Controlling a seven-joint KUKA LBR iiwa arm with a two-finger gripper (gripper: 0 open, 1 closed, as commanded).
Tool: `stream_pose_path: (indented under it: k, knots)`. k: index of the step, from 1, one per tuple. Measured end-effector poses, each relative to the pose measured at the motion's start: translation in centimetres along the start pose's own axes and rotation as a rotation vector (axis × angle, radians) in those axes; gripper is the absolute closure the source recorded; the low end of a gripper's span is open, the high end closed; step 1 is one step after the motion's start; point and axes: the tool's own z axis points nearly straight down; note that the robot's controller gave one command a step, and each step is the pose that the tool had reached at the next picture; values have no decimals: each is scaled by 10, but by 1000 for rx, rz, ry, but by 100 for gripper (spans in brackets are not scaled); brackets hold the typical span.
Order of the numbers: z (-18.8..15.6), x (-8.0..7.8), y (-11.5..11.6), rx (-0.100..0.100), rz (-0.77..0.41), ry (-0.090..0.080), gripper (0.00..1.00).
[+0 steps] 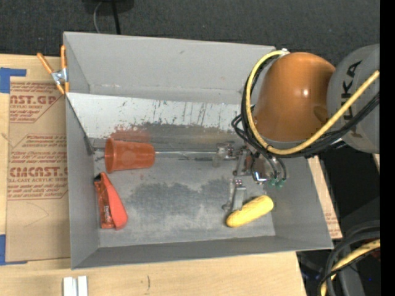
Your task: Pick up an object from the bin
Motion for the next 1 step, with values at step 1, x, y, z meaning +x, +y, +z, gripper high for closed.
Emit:
stream_pose_path:
  k: [1]
  knots:
    - [-4, -2, 0, 0, 1, -8, 0]
